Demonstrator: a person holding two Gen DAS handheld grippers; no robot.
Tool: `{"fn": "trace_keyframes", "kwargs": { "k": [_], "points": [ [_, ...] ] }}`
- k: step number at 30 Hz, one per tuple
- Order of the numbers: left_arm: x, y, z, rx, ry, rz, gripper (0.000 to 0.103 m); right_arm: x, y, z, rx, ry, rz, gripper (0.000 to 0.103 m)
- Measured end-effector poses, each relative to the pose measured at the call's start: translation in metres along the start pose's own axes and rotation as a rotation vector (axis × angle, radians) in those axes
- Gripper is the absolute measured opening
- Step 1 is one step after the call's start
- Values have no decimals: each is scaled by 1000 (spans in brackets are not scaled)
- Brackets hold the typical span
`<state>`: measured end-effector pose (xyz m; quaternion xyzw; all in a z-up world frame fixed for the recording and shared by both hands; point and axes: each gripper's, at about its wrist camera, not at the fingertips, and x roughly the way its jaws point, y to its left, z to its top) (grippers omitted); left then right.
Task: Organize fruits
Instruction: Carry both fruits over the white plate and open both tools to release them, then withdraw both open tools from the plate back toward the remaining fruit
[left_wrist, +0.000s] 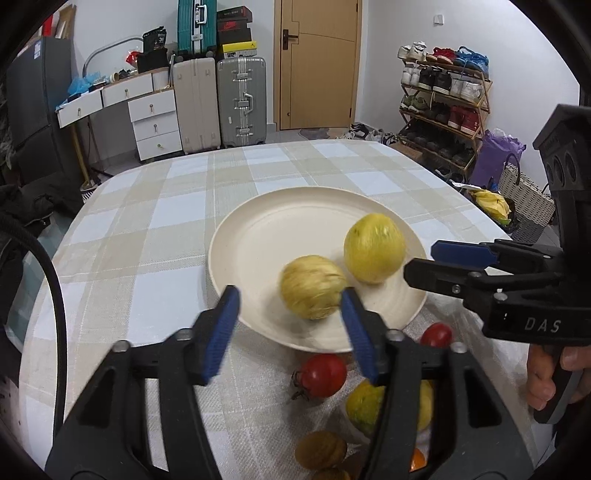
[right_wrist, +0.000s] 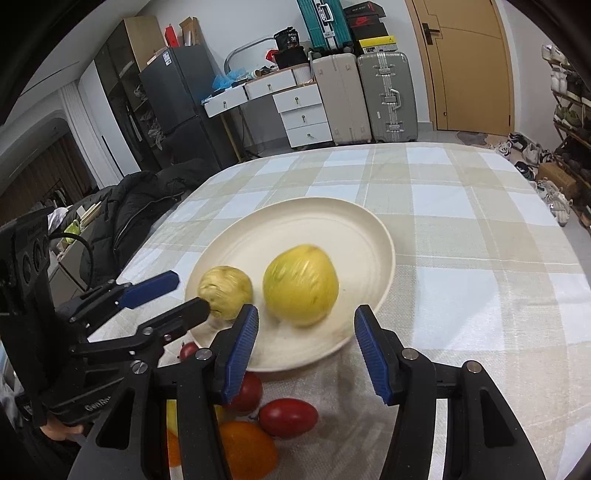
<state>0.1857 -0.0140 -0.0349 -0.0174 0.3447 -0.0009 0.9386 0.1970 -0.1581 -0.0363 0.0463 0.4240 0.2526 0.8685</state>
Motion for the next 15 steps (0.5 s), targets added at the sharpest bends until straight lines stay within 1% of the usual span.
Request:
{"fn": "trace_keyframes", "kwargs": {
  "k": [1, 2, 3, 4, 5, 6, 8, 9, 10, 11, 13, 15],
  "points": [
    [-5, 1, -1, -4, -11, 3, 75, -5, 0, -2, -3, -11, -6, 69],
    [-11, 3, -3, -10, -23, 8, 78, -9, 0, -3, -7, -21, -11, 73],
    [-16, 4, -5, -16, -31, 13, 82, -15, 2, -6, -17, -31, -15, 81],
    [-22, 6, -6, -25, -37, 14, 83, -19, 2, -7, -23, -37, -18, 89],
    [-28, 8, -8, -33, -44, 9, 83, -24, 3, -10, -28, -42, -26, 93],
    [-33, 10, -9, -42, -48, 3, 84, -29, 4, -12, -34, -45, -38, 99],
    [-45, 12, -13, -54, -54, -6, 87, -38, 6, -17, -38, -54, -61, 102],
    [-50, 13, -16, -58, -56, -7, 92, -41, 7, -19, -40, -56, -62, 103],
    [-56, 13, -18, -60, -63, -5, 100, -45, 8, -21, -46, -56, -59, 103],
    [-63, 13, -21, -60, -71, 1, 103, -48, 10, -25, -55, -54, -56, 103],
    [-75, 11, -24, -53, -83, 12, 102, -54, 15, -31, -82, -48, -51, 103],
    [-84, 9, -29, -48, -77, 19, 102, -56, 20, -36, -107, -36, -62, 103]
  ]
}}
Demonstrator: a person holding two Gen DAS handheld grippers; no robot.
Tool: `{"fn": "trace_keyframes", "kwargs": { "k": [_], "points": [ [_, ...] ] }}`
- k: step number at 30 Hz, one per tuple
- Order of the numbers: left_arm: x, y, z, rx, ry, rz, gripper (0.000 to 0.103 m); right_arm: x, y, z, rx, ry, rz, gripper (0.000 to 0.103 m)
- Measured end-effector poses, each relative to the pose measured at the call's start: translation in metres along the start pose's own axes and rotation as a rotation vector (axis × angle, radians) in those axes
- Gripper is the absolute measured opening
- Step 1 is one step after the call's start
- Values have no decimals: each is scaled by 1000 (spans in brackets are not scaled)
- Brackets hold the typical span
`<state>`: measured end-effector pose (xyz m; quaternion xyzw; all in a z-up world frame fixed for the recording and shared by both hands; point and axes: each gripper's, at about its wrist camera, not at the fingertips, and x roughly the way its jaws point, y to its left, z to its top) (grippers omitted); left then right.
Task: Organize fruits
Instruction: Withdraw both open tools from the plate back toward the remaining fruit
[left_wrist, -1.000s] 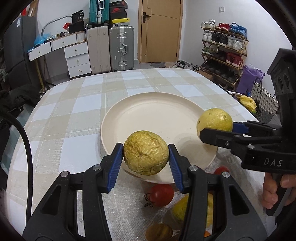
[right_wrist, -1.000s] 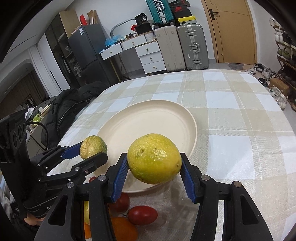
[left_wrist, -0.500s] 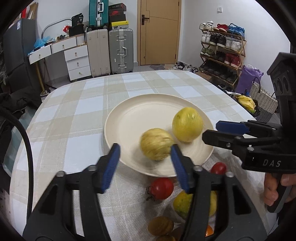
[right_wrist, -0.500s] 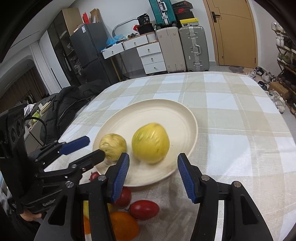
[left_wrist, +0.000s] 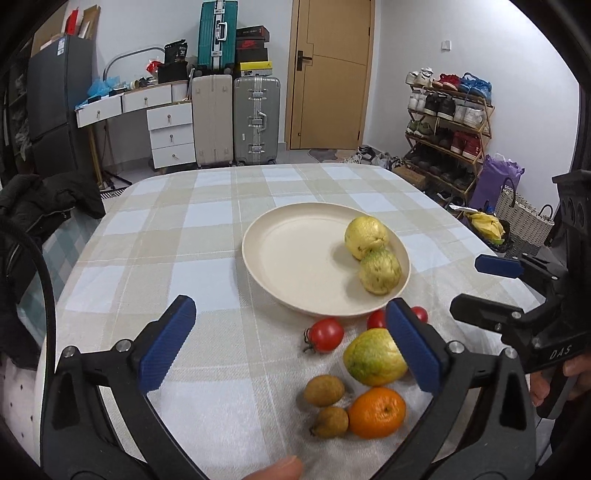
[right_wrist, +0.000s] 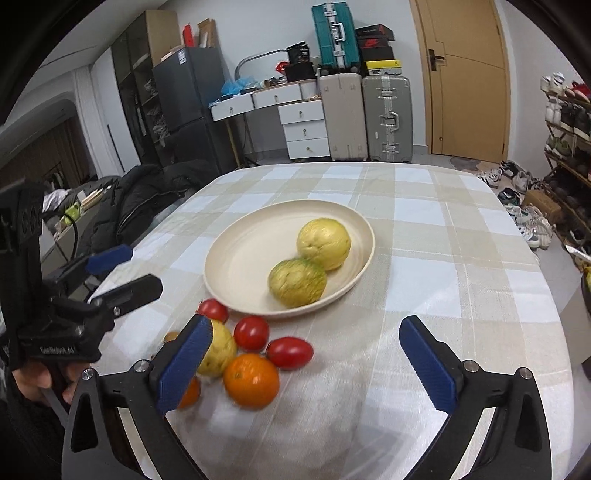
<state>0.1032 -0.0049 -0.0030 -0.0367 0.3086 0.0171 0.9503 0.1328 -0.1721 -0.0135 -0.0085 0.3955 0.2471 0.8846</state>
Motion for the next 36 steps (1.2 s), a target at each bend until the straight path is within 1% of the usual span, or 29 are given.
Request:
{"fn": "trace_keyframes", "kwargs": {
  "k": [3, 6, 8, 9, 11, 13, 17, 22, 31, 36],
  "points": [
    [-12, -2, -7, 5, 0, 1, 102, -1, 4, -7, -22, 19, -8, 103],
    [-22, -2, -14, -2, 8, 6, 102, -2, 3, -12, -14, 31, -20, 103],
    [-26, -3, -19, 2, 22, -5, 102, -2, 1, -14, 11, 43, -4, 103],
    [-27, -4, -22, 8, 30, 2, 102, -2, 1, -14, 13, 48, 3, 103],
    [-29, -4, -28, 19, 40, 18, 102, -2, 2, -16, 6, 53, -4, 103],
    [-31, -2, -33, 17, 52, 14, 102, 0, 2, -16, 4, 59, -2, 103],
    [-24, 1, -38, 3, 96, 2, 102, 4, 5, -19, -7, 78, 9, 103],
    [-15, -1, -42, 32, 138, 3, 102, 8, 4, -22, -12, 94, -2, 103],
    [-8, 3, -43, 61, 167, 29, 102, 20, 6, -27, -13, 134, 0, 103],
    [-3, 7, -44, 70, 198, 16, 102, 28, 10, -31, -15, 155, 8, 103]
  ]
}}
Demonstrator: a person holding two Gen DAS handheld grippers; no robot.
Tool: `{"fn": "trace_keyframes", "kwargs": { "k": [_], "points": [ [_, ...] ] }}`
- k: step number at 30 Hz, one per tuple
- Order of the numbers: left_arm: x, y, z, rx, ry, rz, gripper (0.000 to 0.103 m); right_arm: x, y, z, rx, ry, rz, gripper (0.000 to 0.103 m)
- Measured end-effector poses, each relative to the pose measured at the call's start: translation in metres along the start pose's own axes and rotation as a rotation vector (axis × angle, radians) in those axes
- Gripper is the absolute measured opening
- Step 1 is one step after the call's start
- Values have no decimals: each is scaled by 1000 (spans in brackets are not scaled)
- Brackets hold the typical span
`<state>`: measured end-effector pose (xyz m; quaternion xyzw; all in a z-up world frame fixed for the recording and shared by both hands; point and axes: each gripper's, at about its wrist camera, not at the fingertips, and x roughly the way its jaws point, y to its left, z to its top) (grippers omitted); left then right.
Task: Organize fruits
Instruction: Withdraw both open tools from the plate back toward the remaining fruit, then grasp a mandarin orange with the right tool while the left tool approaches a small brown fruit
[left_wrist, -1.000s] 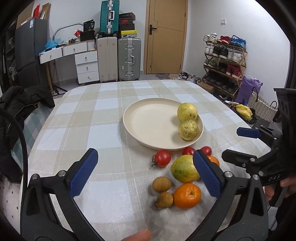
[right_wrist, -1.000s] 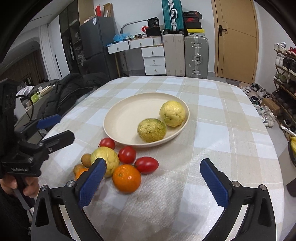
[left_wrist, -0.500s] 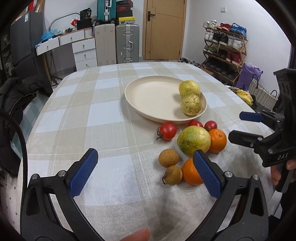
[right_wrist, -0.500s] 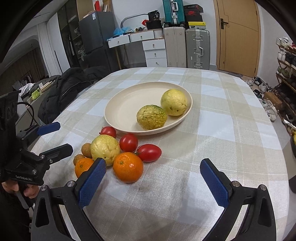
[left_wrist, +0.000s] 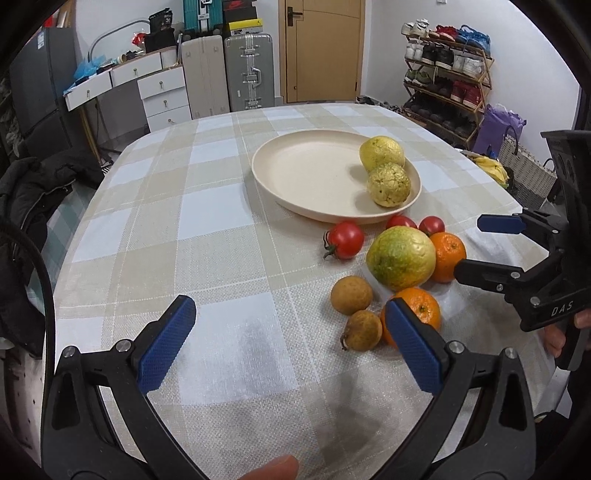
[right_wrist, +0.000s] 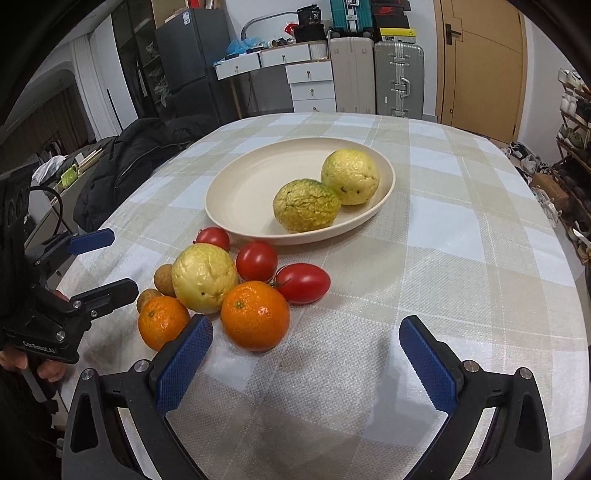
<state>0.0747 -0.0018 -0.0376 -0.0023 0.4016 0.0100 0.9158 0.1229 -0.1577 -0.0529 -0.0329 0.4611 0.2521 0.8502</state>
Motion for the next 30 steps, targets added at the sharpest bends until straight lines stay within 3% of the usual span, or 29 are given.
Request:
{"fn": "trace_keyframes", "kwargs": {
  "k": [12, 16, 30],
  "points": [
    [11, -3, -4, 35, 43, -3, 102, 8, 4, -2, 20, 30, 35, 101],
    [12, -3, -5, 42, 55, -12, 102, 7, 8, -2, 6, 39, 65, 82],
    [18, -1, -7, 41, 84, -16, 102, 8, 16, -3, -10, 30, 137, 52]
  ]
}}
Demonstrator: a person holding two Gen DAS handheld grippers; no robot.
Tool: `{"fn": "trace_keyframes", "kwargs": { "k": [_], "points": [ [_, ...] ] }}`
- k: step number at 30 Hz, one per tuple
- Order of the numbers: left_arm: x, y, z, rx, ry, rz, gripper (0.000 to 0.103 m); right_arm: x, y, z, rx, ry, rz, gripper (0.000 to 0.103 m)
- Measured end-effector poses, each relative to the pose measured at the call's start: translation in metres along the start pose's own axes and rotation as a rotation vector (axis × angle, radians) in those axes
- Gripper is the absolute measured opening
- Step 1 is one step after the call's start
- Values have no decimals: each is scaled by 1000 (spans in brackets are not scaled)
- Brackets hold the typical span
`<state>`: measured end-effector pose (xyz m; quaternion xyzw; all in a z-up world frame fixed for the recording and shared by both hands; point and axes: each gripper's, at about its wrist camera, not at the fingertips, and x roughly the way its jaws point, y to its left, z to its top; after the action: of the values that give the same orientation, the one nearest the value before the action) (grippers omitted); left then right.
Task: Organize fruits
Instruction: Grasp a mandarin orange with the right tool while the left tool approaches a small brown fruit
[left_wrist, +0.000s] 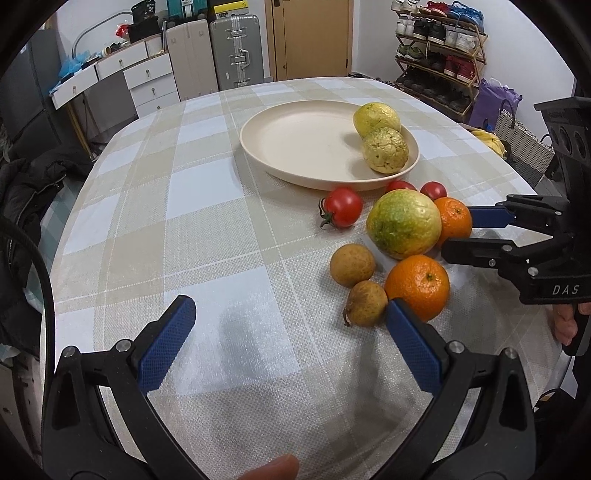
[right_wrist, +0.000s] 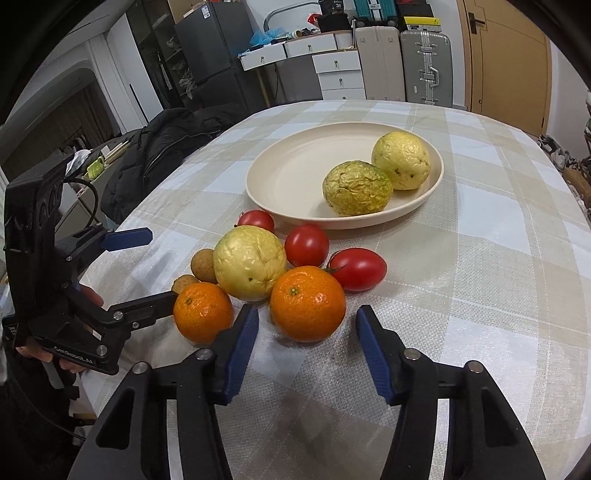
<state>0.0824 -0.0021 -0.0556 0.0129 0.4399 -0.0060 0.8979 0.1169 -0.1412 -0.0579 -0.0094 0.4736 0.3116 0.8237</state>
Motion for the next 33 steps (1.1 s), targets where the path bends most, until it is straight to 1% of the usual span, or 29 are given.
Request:
{"fn": "trace_keyframes", "kwargs": {
  "k": [1, 2, 3, 7, 11, 13, 14, 16, 17, 19, 20, 22, 23, 24, 25, 28, 33],
  "points": [
    [0, 0, 0, 0, 0, 0, 102, 0, 0, 0, 4, -3, 3, 47],
    [0, 0, 0, 0, 0, 0, 102, 0, -1, 0, 6, -4, -1, 46],
    [0, 0, 0, 0, 0, 0, 102, 0, -1, -1, 6, -5, -5, 43],
    [0, 1, 0, -1, 5, -5, 102, -2, -3, 0, 12, -9, 8, 41],
    [0, 1, -1, -5, 1, -15, 101, -7, -4, 2, 11, -23, 2, 41],
    [-1, 0, -1, 1, -2, -35, 90, -11, -6, 3, 16, -31, 3, 41],
    [-2, 0, -1, 4, -1, -53, 87, -12, -7, 3, 18, -35, 3, 41],
    [-4, -2, -2, 5, 1, -90, 73, -14, -8, 4, 21, -41, 4, 41],
    [-4, -2, -2, 6, 2, -102, 70, -15, -8, 5, 21, -43, 5, 41],
    [-5, -3, -3, 4, 0, -135, 57, -16, -8, 5, 20, -44, 5, 41],
    [-5, -2, -4, -1, 1, -161, 53, -16, -8, 5, 19, -44, 6, 41],
    [-5, -2, -4, -10, 9, -204, 35, -16, -6, 5, 16, -42, 9, 41],
    [-4, -3, -5, -8, 13, -219, 31, -17, -6, 5, 15, -42, 9, 41],
    [-4, -6, -5, -2, 18, -229, 25, -17, -5, 5, 13, -42, 10, 41],
    [-2, -9, -6, 10, 27, -227, 21, -17, -5, 4, 12, -43, 11, 41],
    [-1, -15, -8, 38, 21, -202, 21, -18, -6, 4, 11, -47, 12, 41],
    [-2, -11, -6, 23, 6, -196, 21, -21, -8, 3, 18, -54, 9, 41]
  ]
}}
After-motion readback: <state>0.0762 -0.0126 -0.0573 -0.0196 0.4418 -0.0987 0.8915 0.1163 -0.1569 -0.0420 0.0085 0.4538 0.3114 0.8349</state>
